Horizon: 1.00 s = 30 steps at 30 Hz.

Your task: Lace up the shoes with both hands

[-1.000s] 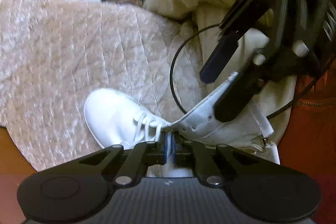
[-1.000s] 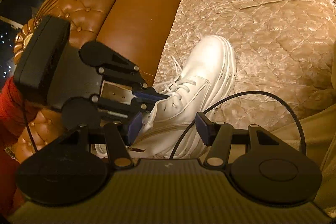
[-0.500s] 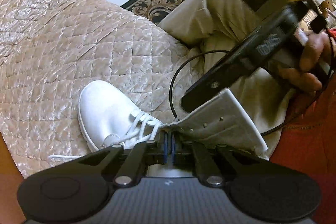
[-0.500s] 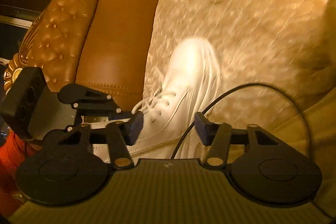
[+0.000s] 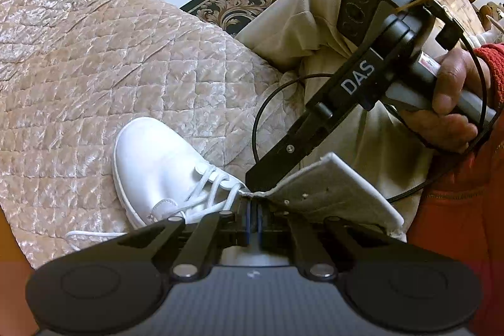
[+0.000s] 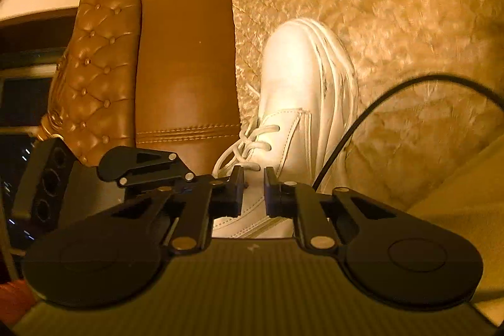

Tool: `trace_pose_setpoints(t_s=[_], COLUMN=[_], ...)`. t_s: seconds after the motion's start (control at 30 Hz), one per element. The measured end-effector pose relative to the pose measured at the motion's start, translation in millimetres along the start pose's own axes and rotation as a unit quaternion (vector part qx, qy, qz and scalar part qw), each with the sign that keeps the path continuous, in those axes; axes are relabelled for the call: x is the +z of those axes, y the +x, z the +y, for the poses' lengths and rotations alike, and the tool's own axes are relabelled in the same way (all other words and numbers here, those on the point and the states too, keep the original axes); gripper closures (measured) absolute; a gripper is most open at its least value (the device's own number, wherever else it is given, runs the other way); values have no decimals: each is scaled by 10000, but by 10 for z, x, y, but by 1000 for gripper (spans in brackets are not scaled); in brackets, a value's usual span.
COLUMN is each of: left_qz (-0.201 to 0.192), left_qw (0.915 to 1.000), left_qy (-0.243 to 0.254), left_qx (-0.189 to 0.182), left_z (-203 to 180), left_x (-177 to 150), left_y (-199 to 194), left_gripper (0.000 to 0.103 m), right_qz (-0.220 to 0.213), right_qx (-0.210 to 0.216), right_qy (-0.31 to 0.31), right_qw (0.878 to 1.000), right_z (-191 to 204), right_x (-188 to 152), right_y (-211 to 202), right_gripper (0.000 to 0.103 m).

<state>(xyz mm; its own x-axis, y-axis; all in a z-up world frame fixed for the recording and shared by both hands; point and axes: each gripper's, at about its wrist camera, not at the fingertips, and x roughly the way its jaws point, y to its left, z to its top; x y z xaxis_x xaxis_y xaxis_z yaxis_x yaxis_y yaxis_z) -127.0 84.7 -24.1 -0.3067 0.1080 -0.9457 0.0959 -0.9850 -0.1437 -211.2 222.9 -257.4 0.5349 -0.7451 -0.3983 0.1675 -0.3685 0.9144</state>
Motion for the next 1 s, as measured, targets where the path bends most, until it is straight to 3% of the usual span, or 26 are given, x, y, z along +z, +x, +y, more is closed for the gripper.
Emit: trace_pose_setpoints(t_s=[0.13, 0.27, 0.33, 0.43, 0.57, 0.63, 0.67, 0.7, 0.8, 0.87, 0.9, 1.0], left_qz=[50, 116, 156, 214, 271, 314, 315, 318, 268, 241, 202, -167], left_qw=[10000, 9999, 9998, 9997, 9996, 9995, 9995, 9995, 9996, 9997, 9997, 9995], left_qy=[-85, -71, -93, -75, -26, 26, 40, 28, -43, -87, -90, -226], left_qx=[-13, 18, 31, 46, 33, 82, 88, 76, 24, 50, 53, 118], left_z=[20, 24, 31, 26, 10, -1, 1, 8, 54, 112, 156, 322], left_x=[5, 27, 48, 69, 86, 87, 84, 84, 61, 26, 11, -10], left_y=[6, 7, 8, -13, -66, -86, -97, -109, -232, -362, -456, -794], left_gripper=[99, 98, 97, 94, 87, 87, 86, 86, 79, 38, 33, 31], right_qz=[2, -19, -95, -212, -321, -488, -618, -643, -1015, -1266, -1444, -1875], right_qx=[-34, -440, -769, -1350, -1905, -2338, -2786, -2994, -3449, -3740, -3830, -3919], right_qy=[-294, -1061, -1640, -2652, -3542, -4062, -4558, -4789, -4912, -4982, -5009, -4890], right_qw=[9996, 9934, 9834, 9545, 9150, 8820, 8431, 8227, 7934, 7719, 7626, 7564], right_z=[79, 295, 453, 726, 905, 993, 1046, 1046, 1060, 1073, 1126, 1283], right_x=[-20, -62, -120, -270, -428, -520, -607, -643, -613, -592, -570, -447], right_y=[11, 32, 38, 76, 115, 134, 176, 190, 64, -23, -101, -364], right_gripper=[99, 99, 99, 99, 97, 97, 97, 97, 97, 97, 97, 97])
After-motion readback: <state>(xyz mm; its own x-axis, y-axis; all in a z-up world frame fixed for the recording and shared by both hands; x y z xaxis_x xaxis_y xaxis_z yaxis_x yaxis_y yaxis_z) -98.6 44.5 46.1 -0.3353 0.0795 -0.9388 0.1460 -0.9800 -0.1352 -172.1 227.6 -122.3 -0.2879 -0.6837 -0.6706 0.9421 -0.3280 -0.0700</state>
